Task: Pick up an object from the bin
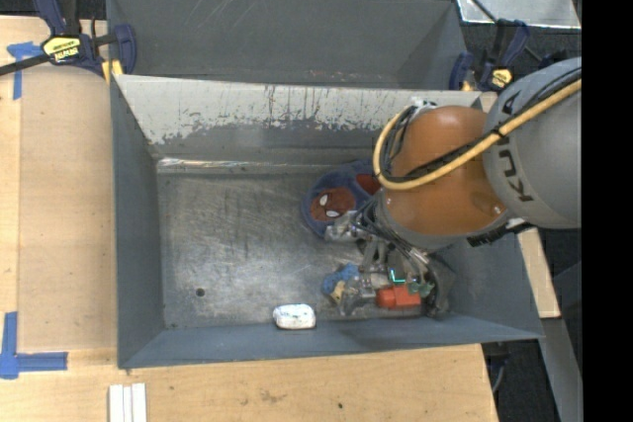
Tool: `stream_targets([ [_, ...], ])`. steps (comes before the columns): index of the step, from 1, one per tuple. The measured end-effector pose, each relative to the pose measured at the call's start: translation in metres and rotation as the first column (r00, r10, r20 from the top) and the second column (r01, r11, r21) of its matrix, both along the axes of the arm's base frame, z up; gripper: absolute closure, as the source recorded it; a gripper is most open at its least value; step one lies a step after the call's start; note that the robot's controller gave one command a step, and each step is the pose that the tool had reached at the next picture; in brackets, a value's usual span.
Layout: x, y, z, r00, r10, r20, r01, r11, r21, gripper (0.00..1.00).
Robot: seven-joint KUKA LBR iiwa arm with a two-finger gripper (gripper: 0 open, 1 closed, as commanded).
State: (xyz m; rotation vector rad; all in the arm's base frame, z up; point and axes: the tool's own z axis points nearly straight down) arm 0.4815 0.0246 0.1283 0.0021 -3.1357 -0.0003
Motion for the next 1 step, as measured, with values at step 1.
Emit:
stream_targets([
  [1, 0.0185, -0.0242, -0.0567, 0.996, -0.089, 0.007, 0.089, 0.996, 0.004, 0.0],
])
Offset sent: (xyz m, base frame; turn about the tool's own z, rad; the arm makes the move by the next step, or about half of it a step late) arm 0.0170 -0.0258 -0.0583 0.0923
